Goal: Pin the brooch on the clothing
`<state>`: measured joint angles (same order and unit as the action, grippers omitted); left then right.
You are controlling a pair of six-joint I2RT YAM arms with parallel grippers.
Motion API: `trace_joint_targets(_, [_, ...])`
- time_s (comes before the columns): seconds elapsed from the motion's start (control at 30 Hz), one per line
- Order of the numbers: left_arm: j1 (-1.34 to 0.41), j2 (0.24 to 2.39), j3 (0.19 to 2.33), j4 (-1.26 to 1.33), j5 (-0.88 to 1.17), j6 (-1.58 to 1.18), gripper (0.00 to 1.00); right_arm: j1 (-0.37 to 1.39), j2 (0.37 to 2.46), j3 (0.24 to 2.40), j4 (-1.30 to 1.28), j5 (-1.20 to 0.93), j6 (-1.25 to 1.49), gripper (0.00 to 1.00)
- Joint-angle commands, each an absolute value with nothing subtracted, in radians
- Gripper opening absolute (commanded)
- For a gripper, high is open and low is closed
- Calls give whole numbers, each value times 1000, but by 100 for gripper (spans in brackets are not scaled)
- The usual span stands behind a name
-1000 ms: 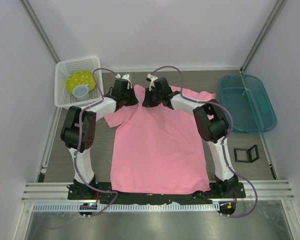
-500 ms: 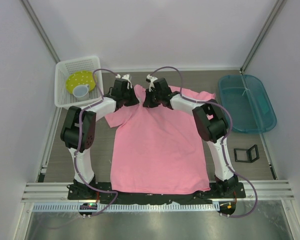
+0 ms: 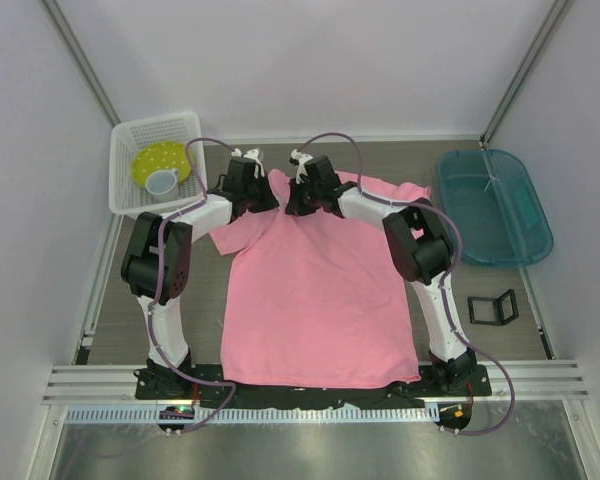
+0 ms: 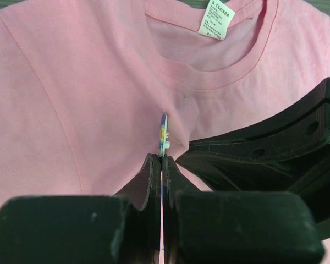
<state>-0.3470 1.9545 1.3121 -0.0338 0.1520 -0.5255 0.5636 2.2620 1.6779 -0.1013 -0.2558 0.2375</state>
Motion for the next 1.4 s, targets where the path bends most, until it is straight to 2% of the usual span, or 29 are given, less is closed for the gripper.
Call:
trace_joint_targets(0.0, [-341, 1904, 1328, 37, 183, -543, 0, 572, 2287, 1727, -126, -229, 213, 1])
trace_joint_targets(0.6, [-331, 1896, 1330, 52, 198, -537, 0, 572, 2301, 1753, -152, -221, 184, 1])
trace_joint_targets(0.73, [-325, 1899, 1338, 34, 207, -511, 0, 561, 2284, 1750, -146, -281, 169, 1])
trace_joint_targets(0.83, [-316, 1890, 1322, 32, 235, -456, 0, 549, 2249, 1753, -149, -342, 115, 14])
trace_joint_targets(0.87, [-311, 1888, 1319, 35, 247, -440, 0, 537, 2229, 1750, -147, -354, 97, 24])
trace_joint_targets(0.93, [-295, 1896, 1319, 29, 294, -396, 0, 519, 2206, 1747, -150, -415, 48, 32])
trace_joint_targets(0.97, [-281, 1901, 1325, 20, 322, -381, 0, 493, 2197, 1744, -152, -437, 34, 41])
trace_joint_targets(1.07, [-267, 1927, 1353, 3, 399, -318, 0, 442, 2160, 1726, -160, -546, -29, 53])
trace_joint_targets(1.2, [-264, 1974, 1405, -66, 480, -212, 0, 393, 2103, 1681, -166, -617, -167, 65])
trace_joint_targets(1.37, [-262, 2011, 1449, -101, 578, -60, 0, 367, 2051, 1615, -172, -692, -383, 67])
